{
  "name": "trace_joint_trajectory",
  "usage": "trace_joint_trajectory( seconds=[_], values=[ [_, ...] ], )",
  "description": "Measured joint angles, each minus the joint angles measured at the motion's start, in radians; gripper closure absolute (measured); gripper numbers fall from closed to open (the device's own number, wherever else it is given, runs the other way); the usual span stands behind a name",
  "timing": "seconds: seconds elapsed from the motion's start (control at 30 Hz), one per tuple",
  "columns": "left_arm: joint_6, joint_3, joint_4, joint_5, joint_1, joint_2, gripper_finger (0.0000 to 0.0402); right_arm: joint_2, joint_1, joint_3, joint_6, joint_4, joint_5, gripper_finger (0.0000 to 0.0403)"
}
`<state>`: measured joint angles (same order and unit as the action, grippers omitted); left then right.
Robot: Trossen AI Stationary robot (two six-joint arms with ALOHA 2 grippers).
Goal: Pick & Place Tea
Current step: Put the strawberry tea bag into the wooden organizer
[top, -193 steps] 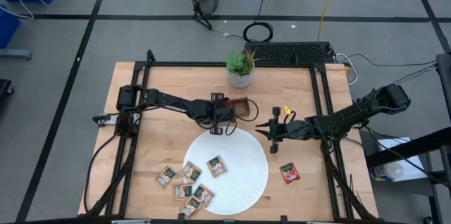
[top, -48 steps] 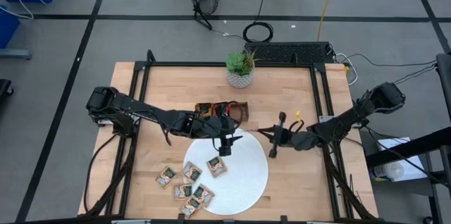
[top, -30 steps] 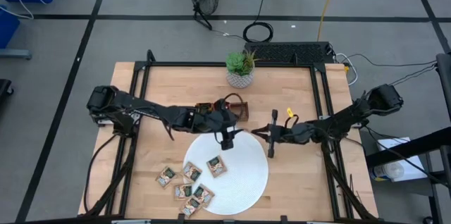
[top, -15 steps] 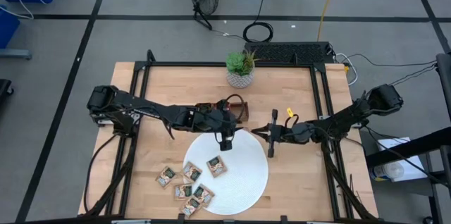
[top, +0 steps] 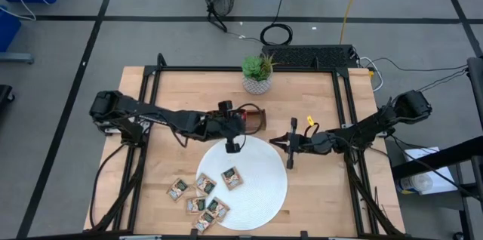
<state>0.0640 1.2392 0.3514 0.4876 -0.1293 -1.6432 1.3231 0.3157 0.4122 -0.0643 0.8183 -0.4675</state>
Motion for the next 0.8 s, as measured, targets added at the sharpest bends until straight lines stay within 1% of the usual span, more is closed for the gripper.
trace_joint_trajectory(
  seconds=[0.07,0.17,0.23,0.53,0.63,0.8],
  values=[
    [-0.008,0.000,0.046,-0.013,0.017,-0.002,0.0399,0.000,0.000,0.000,0.000,0.003,0.000,0.0395],
    [-0.014,0.002,0.045,-0.066,0.052,-0.032,0.0400,0.000,0.000,0.000,0.000,0.011,0.000,0.0395],
    [-0.021,-0.001,0.077,-0.089,0.071,-0.051,0.0400,0.000,0.000,0.000,0.000,0.014,0.000,0.0395],
    [-0.047,-0.002,0.133,-0.149,0.138,-0.075,0.0401,0.000,0.000,0.000,0.028,-0.008,-0.001,0.0394],
    [-0.047,-0.001,0.114,-0.156,0.153,-0.090,0.0401,0.000,0.000,0.000,0.028,-0.008,-0.001,0.0394],
    [-0.050,-0.004,0.115,-0.220,0.176,-0.143,0.0401,0.000,0.000,-0.001,0.027,-0.008,0.000,0.0394]
  ],
)
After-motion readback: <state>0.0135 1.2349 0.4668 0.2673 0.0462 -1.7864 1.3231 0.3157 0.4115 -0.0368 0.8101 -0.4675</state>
